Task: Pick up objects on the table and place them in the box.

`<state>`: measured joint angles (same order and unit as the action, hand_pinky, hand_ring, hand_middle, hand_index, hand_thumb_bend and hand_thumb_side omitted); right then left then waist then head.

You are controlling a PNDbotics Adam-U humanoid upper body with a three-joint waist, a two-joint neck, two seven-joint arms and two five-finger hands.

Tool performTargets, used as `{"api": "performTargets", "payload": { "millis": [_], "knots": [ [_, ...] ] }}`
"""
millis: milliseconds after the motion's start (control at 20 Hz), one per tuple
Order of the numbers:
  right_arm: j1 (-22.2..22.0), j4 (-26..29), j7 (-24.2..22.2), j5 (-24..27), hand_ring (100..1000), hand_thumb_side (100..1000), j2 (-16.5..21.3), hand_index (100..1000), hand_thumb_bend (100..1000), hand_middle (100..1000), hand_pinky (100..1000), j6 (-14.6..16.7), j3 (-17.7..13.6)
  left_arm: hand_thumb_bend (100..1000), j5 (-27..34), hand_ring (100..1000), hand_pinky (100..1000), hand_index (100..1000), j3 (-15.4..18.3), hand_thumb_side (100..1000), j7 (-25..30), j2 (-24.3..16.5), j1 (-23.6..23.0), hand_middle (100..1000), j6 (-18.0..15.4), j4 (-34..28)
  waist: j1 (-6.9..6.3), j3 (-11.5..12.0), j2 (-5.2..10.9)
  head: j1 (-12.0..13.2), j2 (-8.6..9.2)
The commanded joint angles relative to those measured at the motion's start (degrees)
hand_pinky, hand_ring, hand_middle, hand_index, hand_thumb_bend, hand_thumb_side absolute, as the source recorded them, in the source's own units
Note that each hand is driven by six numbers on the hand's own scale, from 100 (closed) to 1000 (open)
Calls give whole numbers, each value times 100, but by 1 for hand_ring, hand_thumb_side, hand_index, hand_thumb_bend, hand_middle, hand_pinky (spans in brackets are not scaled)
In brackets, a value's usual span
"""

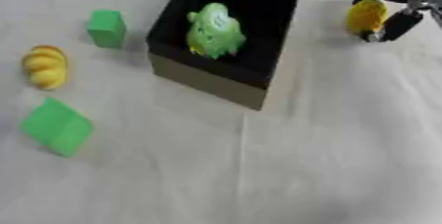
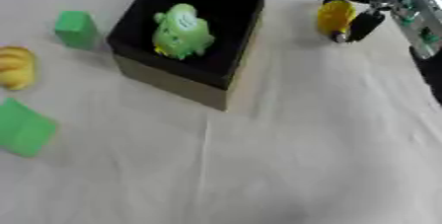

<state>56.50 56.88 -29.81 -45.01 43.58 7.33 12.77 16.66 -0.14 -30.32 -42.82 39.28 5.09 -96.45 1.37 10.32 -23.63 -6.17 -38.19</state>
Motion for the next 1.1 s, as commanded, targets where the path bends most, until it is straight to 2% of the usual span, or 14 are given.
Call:
{"api": "performTargets", "payload": {
  "millis": [50, 150, 200, 250, 650, 850, 1100],
  "knots": [
    [100, 5, 49, -36, 886, 100, 106, 775, 233, 688, 882, -18, -50, 397, 11, 874, 779, 927, 46, 577, 8, -133, 80, 776, 4, -91, -73, 12, 47, -16, 13],
    [100, -1, 78, -3, 846, 100, 95, 718, 152, 622, 867, -26, -45, 396, 12, 875, 779, 926, 41, 578, 15, -131, 81, 776, 4, -92, -71, 10, 50, -21, 3],
    [98, 0, 89, 16, 846, 100, 91, 718, 152, 622, 867, -28, -39, 396, 11, 875, 779, 926, 38, 578, 19, -130, 81, 776, 4, -92, -70, 8, 52, -23, -1],
    [97, 9, 109, 37, 828, 100, 87, 682, 100, 589, 856, -25, -34, 394, 11, 875, 779, 925, 36, 579, 23, -127, 81, 776, 5, -91, -69, 6, 56, -25, -7],
    [121, 280, 515, 127, 776, 100, 106, 619, 100, 531, 827, -67, 4, 390, 13, 877, 779, 924, 16, 580, 42, -130, 70, 777, 6, -88, -57, -24, 122, -18, -80],
    [165, 897, 548, 321, 771, 100, 176, 618, 100, 528, 829, -87, 72, 388, 5, 877, 779, 924, 8, 580, 55, -145, 59, 778, 3, -91, -42, -54, 194, -7, -135],
    [324, 2002, 242, 868, 754, 100, 271, 621, 100, 530, 830, -245, 225, 388, 1, 877, 779, 925, -7, 579, 74, -157, 41, 776, 7, -88, -9, -97, 294, 17, -208]
  ]
}}
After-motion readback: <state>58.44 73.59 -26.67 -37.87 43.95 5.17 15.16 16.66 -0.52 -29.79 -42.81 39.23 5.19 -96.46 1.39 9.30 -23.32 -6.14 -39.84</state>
